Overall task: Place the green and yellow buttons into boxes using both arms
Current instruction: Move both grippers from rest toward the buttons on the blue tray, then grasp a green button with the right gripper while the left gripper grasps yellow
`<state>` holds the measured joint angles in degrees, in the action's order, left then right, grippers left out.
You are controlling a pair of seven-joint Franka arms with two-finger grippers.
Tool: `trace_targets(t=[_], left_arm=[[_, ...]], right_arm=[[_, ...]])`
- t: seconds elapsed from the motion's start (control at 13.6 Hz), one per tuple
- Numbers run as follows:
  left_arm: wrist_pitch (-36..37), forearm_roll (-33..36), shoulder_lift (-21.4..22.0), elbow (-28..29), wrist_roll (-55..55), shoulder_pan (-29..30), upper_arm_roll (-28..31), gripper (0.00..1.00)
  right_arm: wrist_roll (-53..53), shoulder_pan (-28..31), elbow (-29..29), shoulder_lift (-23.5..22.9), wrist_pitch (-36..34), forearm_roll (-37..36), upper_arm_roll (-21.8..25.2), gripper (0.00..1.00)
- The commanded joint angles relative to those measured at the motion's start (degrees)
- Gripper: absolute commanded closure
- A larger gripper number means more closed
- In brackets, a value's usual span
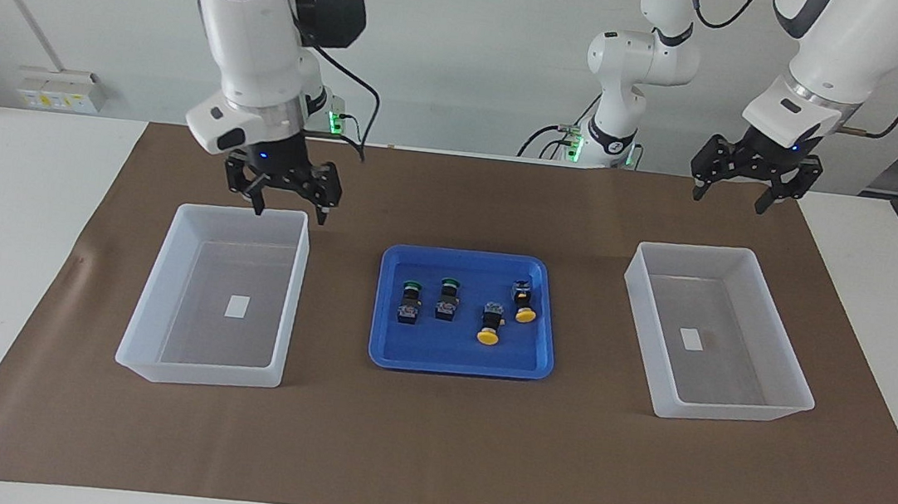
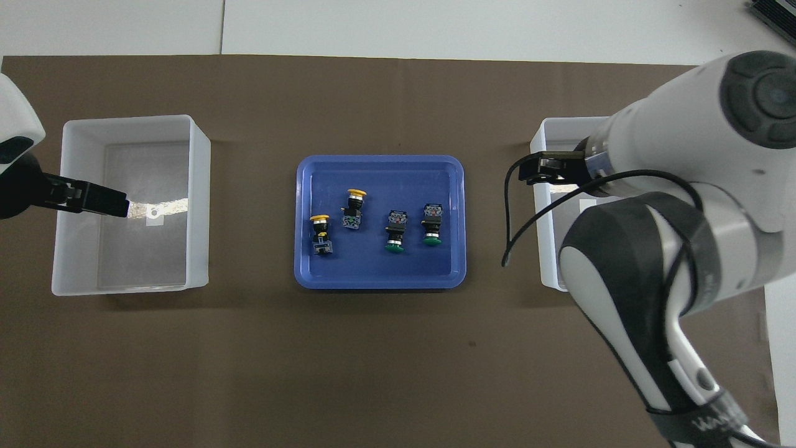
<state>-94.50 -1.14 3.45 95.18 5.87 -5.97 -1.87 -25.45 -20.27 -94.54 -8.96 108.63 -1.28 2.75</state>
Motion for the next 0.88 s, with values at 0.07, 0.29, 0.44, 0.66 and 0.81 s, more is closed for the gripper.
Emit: trace_targets(t=[0.07,0.29,0.44,0.66,0.81], left_arm=[[-11.74,-0.53,7.80,15.98,-1.82,-4.73,0.38,0.00],[-20.43,-0.53,7.63,22.75,-9.79,-10.01,0.38,0.00],[-26.50,-0.53,6.75,26.97,-13.76,-14.13,0.38,0.00],[-34.85,-0.53,1.06,29.80,-21.31,-19.58,0.38,0.00],[-42.57,-0.53,-1.51,32.94,-25.98,-21.79,0.38,0.00]], right_arm=[[-5.48,-4.07,-1.17,-6.24,8.94,-0.91,-0.21,0.00],[-7.15,-6.88,-7.22,-7.91,18.08,-0.83,-0.21,0.00],[-7.59,-8.29,-9.08,-8.88,20.56,-0.30,-0.29,0.00],[-7.59,-9.78,-9.26,-12.73,23.80,-0.30,-0.29,0.00],[-6.81,-10.84,-9.26,-15.03,25.22,-0.30,-0.21,0.03]])
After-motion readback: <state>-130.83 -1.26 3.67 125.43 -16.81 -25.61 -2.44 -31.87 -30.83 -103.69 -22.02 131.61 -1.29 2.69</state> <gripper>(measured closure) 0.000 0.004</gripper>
